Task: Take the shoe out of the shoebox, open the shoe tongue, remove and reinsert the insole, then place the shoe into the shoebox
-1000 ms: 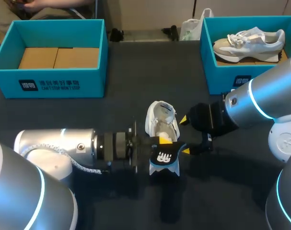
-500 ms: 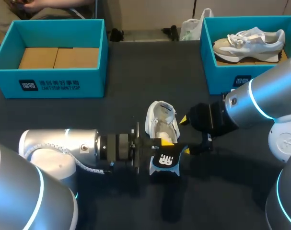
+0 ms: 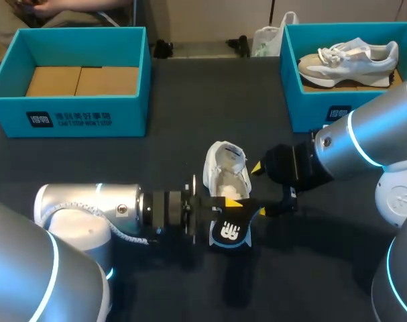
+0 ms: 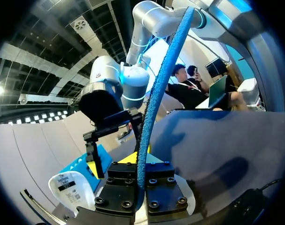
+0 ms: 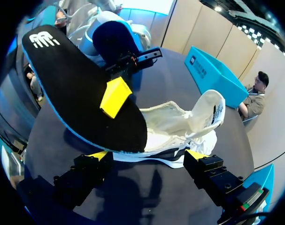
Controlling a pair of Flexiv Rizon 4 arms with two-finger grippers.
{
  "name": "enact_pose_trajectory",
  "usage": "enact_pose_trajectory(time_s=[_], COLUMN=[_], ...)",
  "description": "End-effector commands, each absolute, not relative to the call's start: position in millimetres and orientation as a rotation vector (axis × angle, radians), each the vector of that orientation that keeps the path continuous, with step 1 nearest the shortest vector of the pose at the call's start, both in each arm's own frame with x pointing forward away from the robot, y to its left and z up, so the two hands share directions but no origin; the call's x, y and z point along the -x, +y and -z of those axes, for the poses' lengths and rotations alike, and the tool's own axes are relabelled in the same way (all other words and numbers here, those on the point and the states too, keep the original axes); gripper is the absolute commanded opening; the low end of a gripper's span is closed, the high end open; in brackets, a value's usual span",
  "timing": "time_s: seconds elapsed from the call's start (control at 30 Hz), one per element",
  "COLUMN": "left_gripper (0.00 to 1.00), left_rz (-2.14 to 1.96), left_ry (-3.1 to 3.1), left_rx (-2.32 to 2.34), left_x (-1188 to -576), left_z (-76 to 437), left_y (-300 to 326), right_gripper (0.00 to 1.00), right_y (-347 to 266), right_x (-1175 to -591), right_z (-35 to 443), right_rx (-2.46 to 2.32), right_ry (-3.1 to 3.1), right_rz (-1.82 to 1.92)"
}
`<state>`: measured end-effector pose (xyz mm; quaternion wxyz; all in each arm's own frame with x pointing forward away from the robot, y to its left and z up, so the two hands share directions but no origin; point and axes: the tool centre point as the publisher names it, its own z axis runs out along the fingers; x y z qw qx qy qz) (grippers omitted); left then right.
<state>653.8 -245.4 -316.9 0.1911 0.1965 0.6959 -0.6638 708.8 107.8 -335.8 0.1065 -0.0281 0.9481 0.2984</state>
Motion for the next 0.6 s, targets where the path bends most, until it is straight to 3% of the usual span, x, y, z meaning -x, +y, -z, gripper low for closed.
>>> enact_pose_trajectory(time_s=[0.03,0.6], left_gripper=[0.0,0.0], left_rz=[1.857,1.833], left_ry=[1.963,1.987], left_rx=[-0.544,-0.525], left_x=[-656,-658], left_z=[325,338], left_y=[-245,-236], right_gripper=[1.0,1.0], right_y=[108,108], right_x=[-708,-708], right_z=[336,336], right_rx=[0.083,0.083], right_ry=[2.791,2.791], right_rz=[-0.877,-0.877])
